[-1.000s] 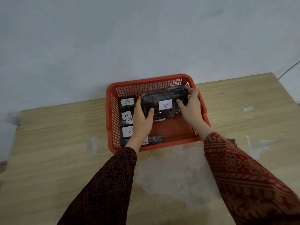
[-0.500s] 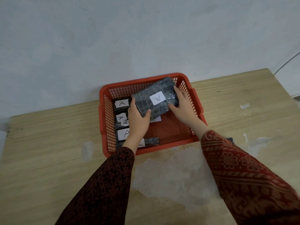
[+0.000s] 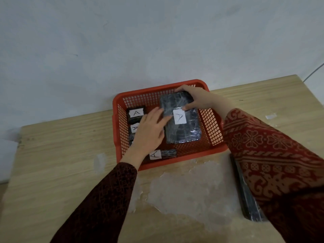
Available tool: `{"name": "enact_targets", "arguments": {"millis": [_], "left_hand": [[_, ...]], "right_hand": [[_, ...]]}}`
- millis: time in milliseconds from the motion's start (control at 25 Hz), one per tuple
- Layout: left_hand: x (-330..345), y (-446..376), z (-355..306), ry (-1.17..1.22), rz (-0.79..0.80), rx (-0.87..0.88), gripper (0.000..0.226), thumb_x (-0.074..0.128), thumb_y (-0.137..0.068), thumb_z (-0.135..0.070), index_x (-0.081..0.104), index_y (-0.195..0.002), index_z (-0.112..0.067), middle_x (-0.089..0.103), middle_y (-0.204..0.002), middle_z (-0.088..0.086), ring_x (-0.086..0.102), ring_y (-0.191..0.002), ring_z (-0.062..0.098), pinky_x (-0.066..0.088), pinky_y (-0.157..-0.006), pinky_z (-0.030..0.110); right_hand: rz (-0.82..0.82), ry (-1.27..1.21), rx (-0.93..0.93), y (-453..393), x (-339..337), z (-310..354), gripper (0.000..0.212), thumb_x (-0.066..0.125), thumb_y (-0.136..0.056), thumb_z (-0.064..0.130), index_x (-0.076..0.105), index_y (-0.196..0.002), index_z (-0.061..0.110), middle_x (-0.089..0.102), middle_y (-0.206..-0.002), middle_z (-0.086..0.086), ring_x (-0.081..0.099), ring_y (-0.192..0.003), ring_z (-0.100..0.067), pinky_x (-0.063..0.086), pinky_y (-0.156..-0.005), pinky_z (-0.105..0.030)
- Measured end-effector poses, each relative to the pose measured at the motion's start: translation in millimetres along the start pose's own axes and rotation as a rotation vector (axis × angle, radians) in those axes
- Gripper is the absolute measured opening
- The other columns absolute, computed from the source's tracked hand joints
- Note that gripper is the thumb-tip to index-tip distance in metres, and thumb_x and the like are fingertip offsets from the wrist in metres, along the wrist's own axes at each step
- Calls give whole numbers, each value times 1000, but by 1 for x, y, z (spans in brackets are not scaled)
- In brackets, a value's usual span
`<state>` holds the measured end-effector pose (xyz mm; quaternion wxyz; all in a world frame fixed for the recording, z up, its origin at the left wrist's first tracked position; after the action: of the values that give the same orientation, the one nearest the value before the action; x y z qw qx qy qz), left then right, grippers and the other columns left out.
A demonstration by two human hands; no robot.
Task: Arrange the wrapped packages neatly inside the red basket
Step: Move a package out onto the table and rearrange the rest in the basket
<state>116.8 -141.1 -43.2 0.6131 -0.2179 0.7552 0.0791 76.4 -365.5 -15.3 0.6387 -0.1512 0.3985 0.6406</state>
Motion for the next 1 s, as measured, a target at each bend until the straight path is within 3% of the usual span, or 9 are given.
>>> {"name": "enact_targets", "arguments": {"millis": [80,160,280,440,560,680,760,840,1000], "left_hand": [[2,-12,7,-103,233,209,66,56,-87,-13,31,-147,-25,19,-158,7,10,-147,25,8,-119,43],[7,-23,16,-127,336,217,68,56,-89,-17,25,-149,-29,18,-159,5,12,-146,22,8,-117,42],[12,-31,8,-188,220,234,60,63,-86,-34,42,-141,-25,47,-139,11,41,-127,28,31,-101,41],[28,-44,-23,-175,41,81,58,62,-78,-52,58,-120,-13,59,-118,14,50,-107,31,37,-88,41],[37,-48,-32,-145,-9,-79,59,60,-78,-53,56,-114,-6,54,-126,19,44,-123,35,35,-100,45],[48,-41,-31,1,16,-195,59,59,-87,-39,43,-133,-4,36,-148,20,22,-142,35,20,-115,48],[54,-32,-31,15,25,-182,61,54,-92,-29,31,-144,-8,20,-156,20,9,-146,33,11,-117,44],[57,-27,-28,-5,51,-149,66,47,-95,-31,17,-150,-13,7,-159,17,0,-147,31,5,-118,43],[50,-35,-24,-86,193,-182,75,43,-96,-36,-4,-152,-18,-9,-160,13,-9,-146,29,2,-120,45]], "right_hand": [[-33,55,-14,-8,9,6,61,71,-81,13,42,-135,20,49,-131,0,48,-115,-14,39,-95,-27],[-134,88,-3,-9,24,8,52,67,-84,15,46,-131,16,43,-138,-6,45,-122,-20,37,-102,-29],[-365,56,84,15,47,2,46,65,-86,16,49,-129,10,40,-139,-12,42,-127,-26,35,-110,-36],[-679,146,151,70,84,0,31,63,-85,16,60,-114,6,50,-130,-16,44,-123,-31,37,-104,-41],[-619,219,208,79,94,-4,31,63,-86,22,61,-114,7,52,-128,-15,44,-122,-30,38,-103,-40],[-488,259,167,59,80,-11,33,59,-90,15,56,-122,6,48,-139,-15,37,-134,-30,36,-111,-42],[-459,393,166,50,69,-15,35,52,-93,13,54,-127,11,47,-142,-12,36,-135,-30,37,-108,-44],[-466,532,187,47,61,-14,36,47,-94,16,53,-130,16,49,-135,-10,40,-126,-30,40,-101,-42],[-411,339,163,67,70,8,49,52,-94,26,42,-141,17,41,-145,-12,36,-134,-29,34,-109,-43]]}}
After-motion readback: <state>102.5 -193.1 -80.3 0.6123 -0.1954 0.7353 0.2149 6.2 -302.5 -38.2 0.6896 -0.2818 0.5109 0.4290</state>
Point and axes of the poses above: each hand's wrist, its own y-axis away from the middle knuckle, its own x-axis out of the palm, z = x × y, the point moved 2 cm from there along -y, towards the middle knuckle
